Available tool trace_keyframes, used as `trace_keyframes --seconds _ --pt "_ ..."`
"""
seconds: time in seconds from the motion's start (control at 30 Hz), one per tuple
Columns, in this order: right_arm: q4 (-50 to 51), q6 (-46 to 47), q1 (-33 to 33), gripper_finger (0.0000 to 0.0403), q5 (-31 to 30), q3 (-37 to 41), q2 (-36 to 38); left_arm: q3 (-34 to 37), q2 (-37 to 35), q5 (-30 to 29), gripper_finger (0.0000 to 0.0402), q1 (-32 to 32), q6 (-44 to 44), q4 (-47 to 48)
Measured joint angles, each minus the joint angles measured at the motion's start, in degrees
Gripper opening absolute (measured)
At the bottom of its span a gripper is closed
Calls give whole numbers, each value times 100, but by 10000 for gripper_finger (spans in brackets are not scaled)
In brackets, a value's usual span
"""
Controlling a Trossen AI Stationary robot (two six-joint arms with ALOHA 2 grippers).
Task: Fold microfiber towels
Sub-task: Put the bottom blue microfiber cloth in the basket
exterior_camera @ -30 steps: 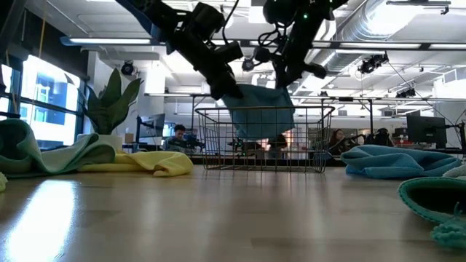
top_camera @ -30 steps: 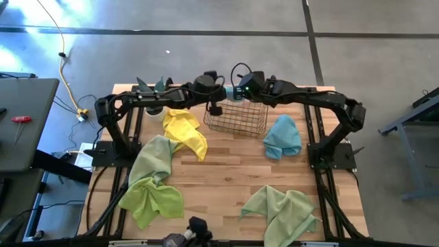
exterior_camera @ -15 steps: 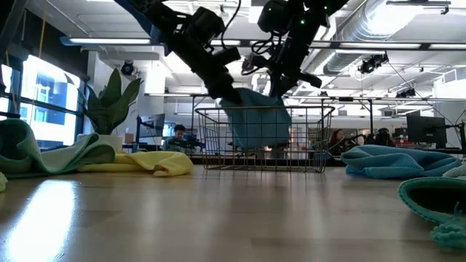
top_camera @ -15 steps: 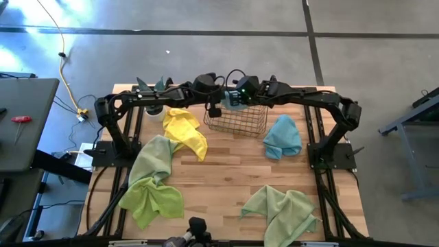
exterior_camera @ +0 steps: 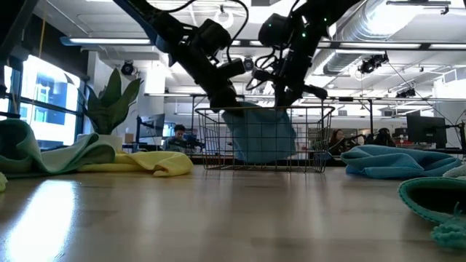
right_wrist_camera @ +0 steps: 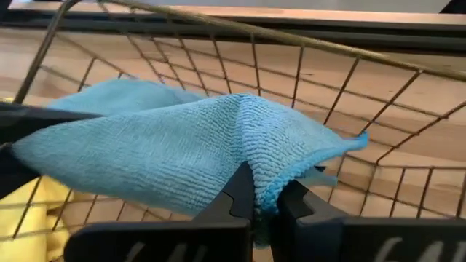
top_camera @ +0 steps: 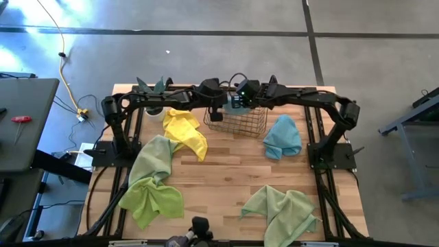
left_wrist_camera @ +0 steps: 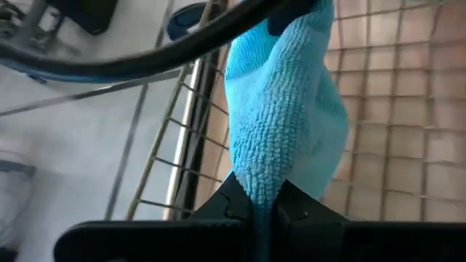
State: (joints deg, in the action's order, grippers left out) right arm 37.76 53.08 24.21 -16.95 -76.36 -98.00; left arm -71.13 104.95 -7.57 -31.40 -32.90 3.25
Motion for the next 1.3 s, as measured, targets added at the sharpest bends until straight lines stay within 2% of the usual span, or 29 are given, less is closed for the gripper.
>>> trace_keyframes --seconds 0.17,0.27,0.4,0.57,1.1,1.3 --pt "-356 -128 58 0 -222 7 -4 0 -2 -326 1 -9 -173 -211" --pt "-507 -263 91 0 -158 5 -4 0 -3 -355 1 -9 -223 -398" --pt "-236 -229 128 0 109 7 -58 0 -4 -232 1 -9 -165 -383" --pt "-225 -212 141 0 138 7 -72 0 3 -43 1 -9 -27 -349" --pt "31 -59 165 0 365 7 -75 -2 142 -8 1 2 128 -35" --pt "83 -41 159 0 551 7 -76 -2 142 400 1 32 189 427"
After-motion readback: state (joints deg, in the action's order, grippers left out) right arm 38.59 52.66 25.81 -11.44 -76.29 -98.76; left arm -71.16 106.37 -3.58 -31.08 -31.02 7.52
